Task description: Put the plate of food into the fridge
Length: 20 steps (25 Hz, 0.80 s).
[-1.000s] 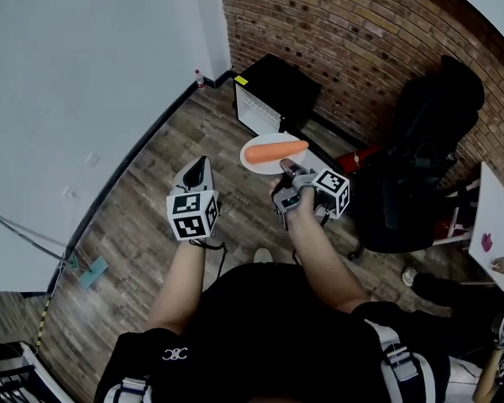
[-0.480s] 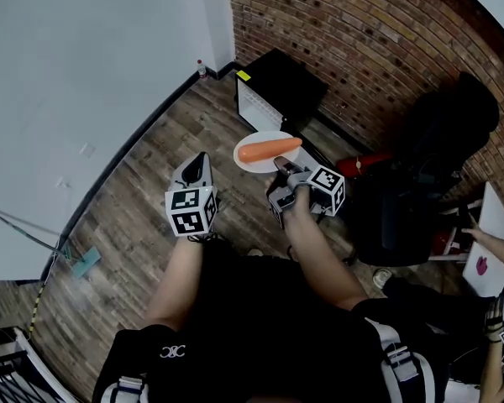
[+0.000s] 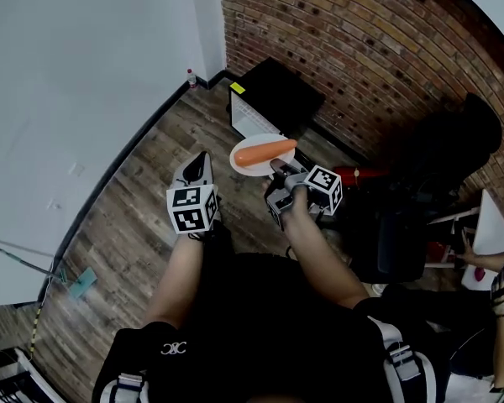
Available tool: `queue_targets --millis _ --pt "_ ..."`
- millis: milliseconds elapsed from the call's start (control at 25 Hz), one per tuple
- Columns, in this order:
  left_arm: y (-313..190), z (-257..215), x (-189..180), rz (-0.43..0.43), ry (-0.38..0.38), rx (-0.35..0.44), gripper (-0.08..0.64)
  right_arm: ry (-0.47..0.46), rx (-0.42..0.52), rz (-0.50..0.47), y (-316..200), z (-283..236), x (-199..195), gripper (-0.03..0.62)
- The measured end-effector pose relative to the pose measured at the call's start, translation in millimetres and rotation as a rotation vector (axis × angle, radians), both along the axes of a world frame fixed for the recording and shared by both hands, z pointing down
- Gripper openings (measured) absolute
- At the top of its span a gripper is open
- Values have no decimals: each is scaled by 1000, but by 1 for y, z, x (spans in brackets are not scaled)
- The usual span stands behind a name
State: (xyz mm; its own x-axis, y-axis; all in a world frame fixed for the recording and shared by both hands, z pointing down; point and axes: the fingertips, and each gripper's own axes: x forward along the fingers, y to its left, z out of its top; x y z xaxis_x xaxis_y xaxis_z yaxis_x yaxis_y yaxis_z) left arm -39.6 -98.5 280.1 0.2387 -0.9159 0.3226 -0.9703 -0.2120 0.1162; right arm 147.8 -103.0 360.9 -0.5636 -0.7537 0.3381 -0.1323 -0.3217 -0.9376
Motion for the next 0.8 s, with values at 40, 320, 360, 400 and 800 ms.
queue_targets --millis 40,320,360,400,800 --pt "-15 0 -3 12 6 4 -9 5 -1 10 -12 0 -4 49" --pt "-123 -3 -28 103 34 6 -9 38 -3 72 -100 -3 -34 49" --pt "-138 -3 -34 111 40 7 -9 44 -1 78 -112 -4 -40 49" --pt "-153 -4 -40 117 43 7 -9 45 -3 84 -124 -4 -47 49" --pt "-252 15 -82 188 64 -39 -9 65 -85 156 -204 15 -88 49"
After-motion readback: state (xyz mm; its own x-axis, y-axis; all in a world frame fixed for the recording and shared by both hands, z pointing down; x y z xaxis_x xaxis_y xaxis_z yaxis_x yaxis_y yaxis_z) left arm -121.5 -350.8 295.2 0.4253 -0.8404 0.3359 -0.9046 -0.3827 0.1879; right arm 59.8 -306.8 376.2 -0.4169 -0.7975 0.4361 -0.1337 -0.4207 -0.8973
